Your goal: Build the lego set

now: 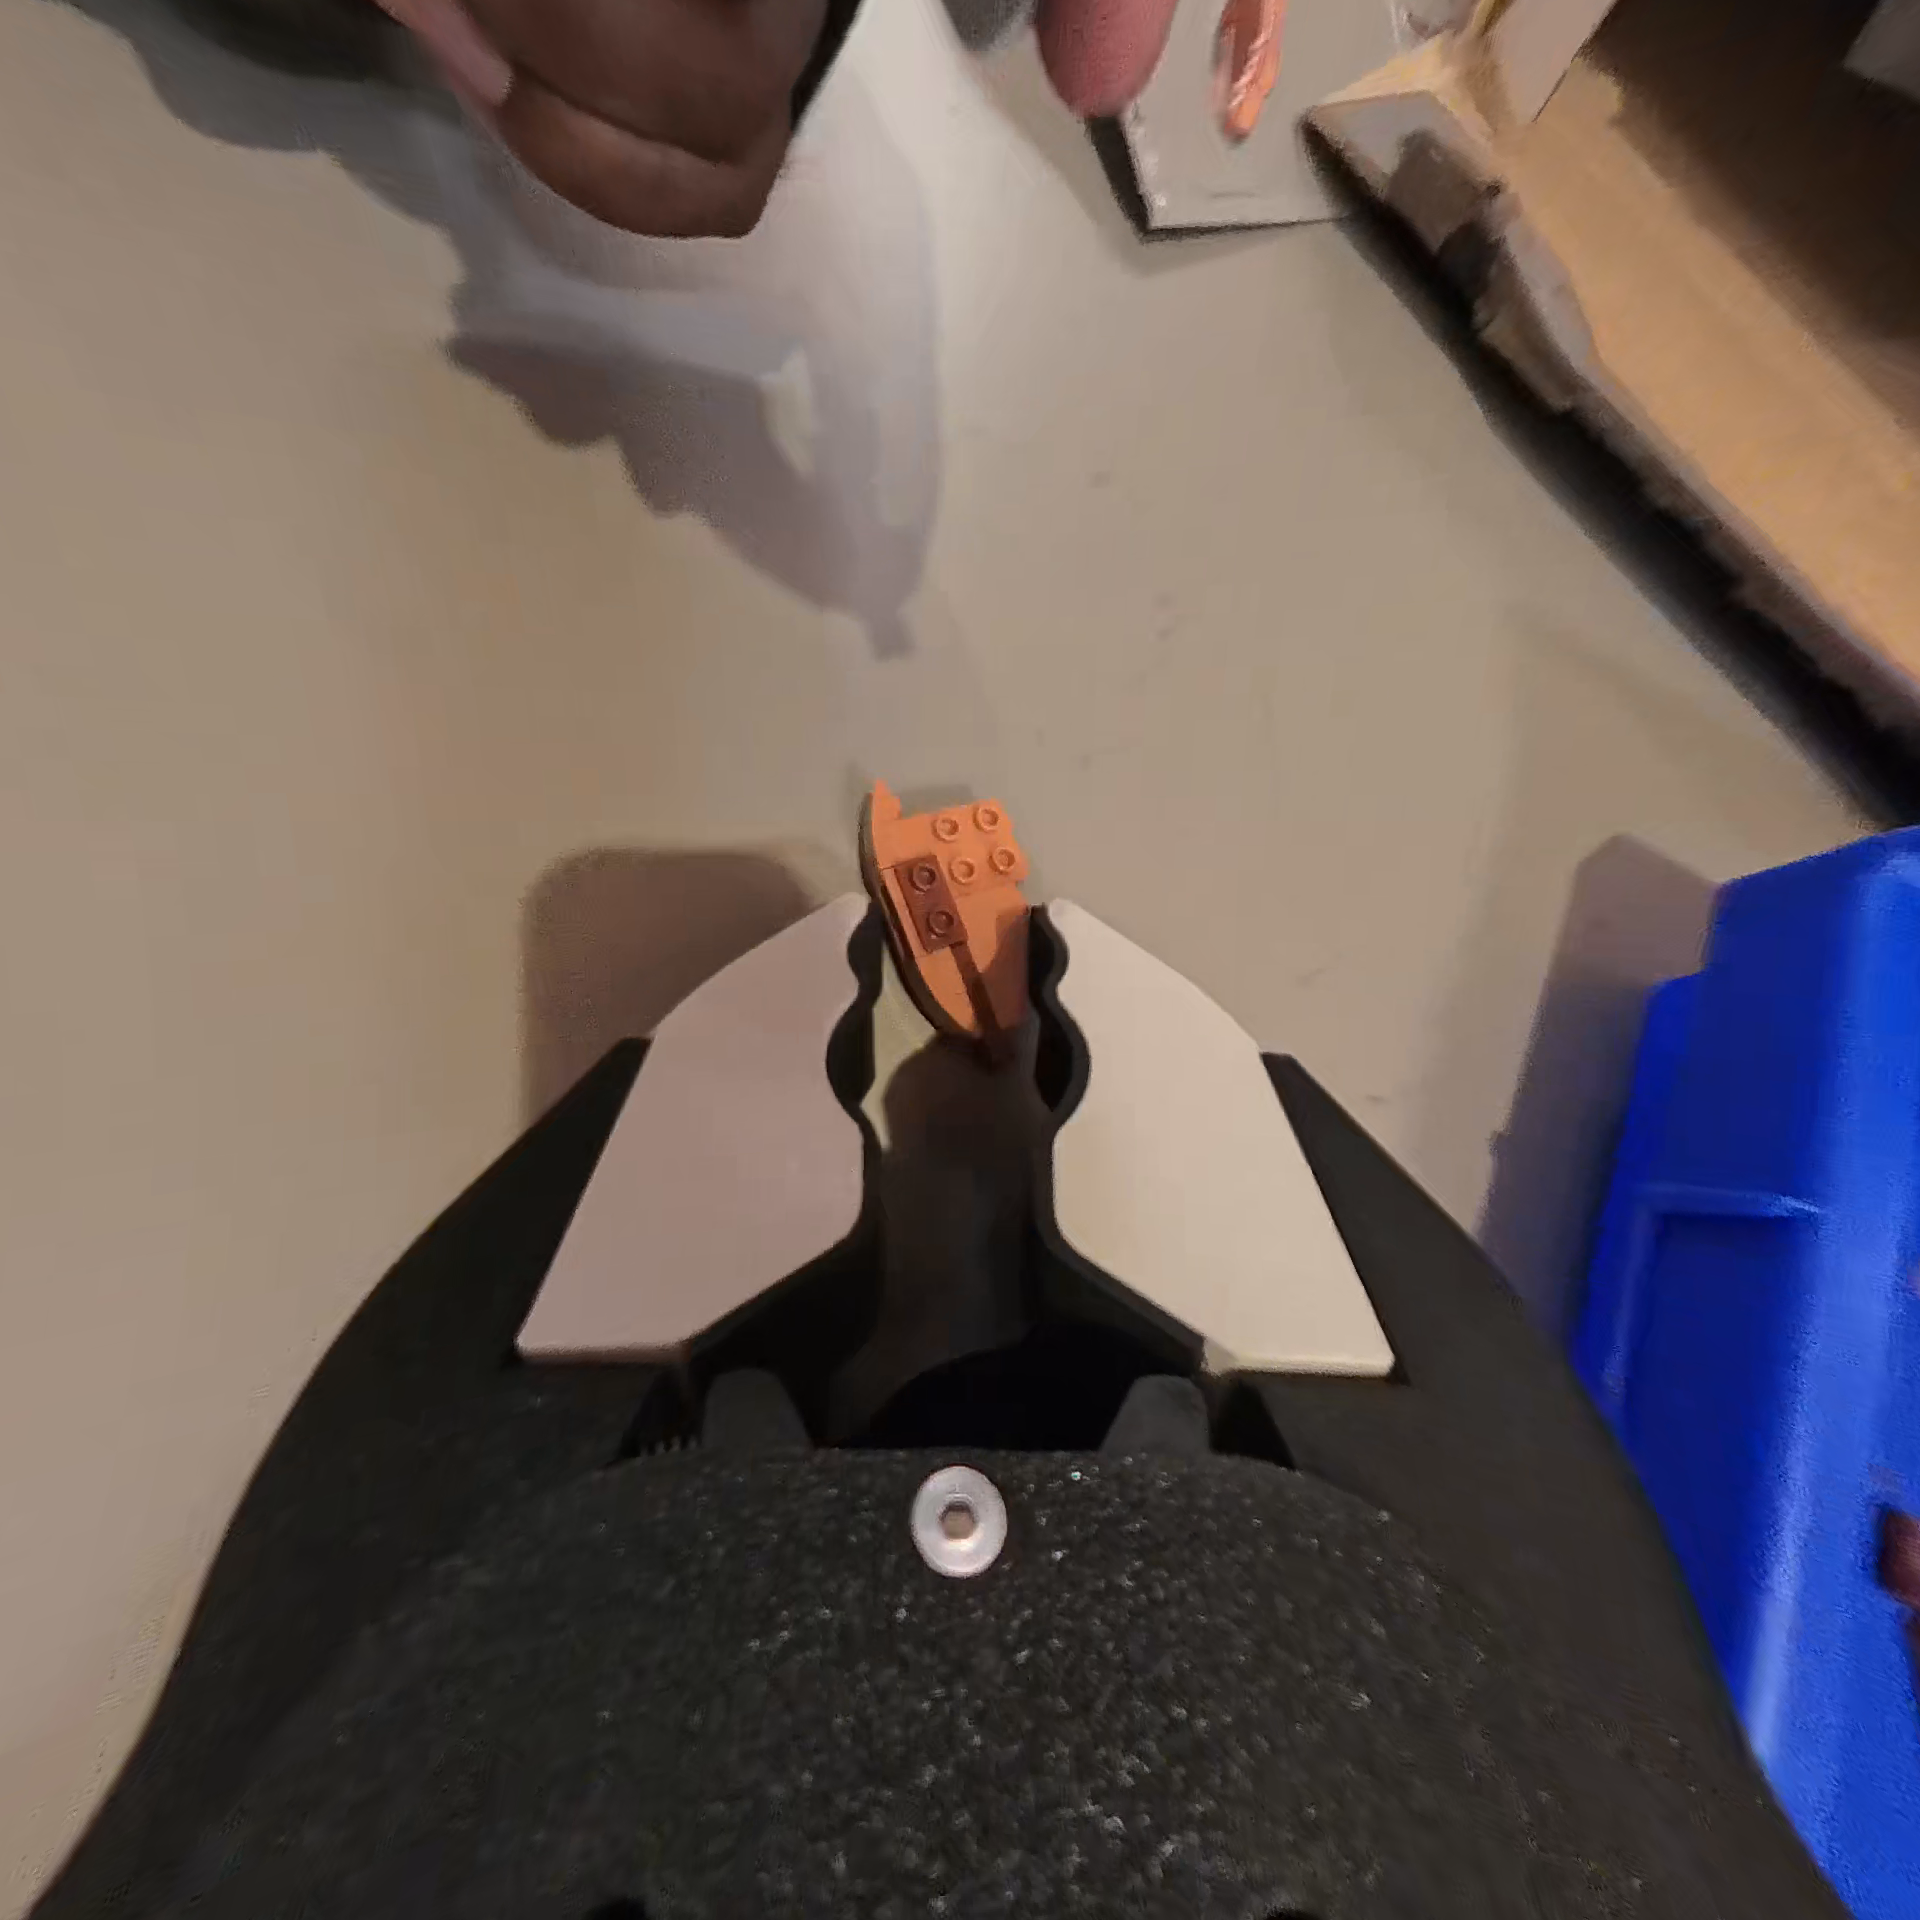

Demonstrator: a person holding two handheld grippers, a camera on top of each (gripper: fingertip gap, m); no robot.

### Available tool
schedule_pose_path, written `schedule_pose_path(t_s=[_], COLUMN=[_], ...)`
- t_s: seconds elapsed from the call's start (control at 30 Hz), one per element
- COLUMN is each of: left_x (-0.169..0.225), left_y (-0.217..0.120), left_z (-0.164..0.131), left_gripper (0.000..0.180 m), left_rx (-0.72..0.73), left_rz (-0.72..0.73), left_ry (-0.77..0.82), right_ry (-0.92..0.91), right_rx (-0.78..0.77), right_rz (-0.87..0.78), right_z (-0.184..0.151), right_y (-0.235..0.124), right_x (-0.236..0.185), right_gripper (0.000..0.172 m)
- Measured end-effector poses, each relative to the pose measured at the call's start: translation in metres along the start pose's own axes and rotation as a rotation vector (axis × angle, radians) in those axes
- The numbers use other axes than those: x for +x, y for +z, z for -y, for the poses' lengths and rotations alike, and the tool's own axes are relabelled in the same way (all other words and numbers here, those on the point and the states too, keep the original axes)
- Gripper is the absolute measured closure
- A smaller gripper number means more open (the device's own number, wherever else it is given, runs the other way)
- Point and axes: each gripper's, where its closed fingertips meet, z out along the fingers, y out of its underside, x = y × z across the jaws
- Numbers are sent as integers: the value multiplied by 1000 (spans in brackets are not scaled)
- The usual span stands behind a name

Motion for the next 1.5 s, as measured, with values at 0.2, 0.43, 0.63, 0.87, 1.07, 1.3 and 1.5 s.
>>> schedule_pose_path(t_s=[0.2,0.43,0.63,0.87,1.07,1.3,1.5], left_x=[-14,-18,-8,2,9,14,13], left_y=[-6,-10,-9,-7,-5,-1,0], left_z=[6,14,19,20,20,14,12], left_gripper=[171,171,171,171,171,171,171], left_rx=[65,183,214,236,223,178,156], left_rz=[31,-6,-61,-113,-126,-111,-83], left_ry=[-124,-250,-250,-265,-210,-139,-102], right_ry=[-315,-406,-448,-497,-536,-548,-548], right_rx=[239,373,400,405,386,372,354], right_rz=[-646,-837,-921,-1008,-1043,-1050,-1045], right_z=[55,96,105,110,113,114,113], right_y=[-41,-61,-69,-76,-75,-74,-72], right_x=[44,29,25,23,20,19,20], right_gripper=[146,146,146,146,145,141,142])
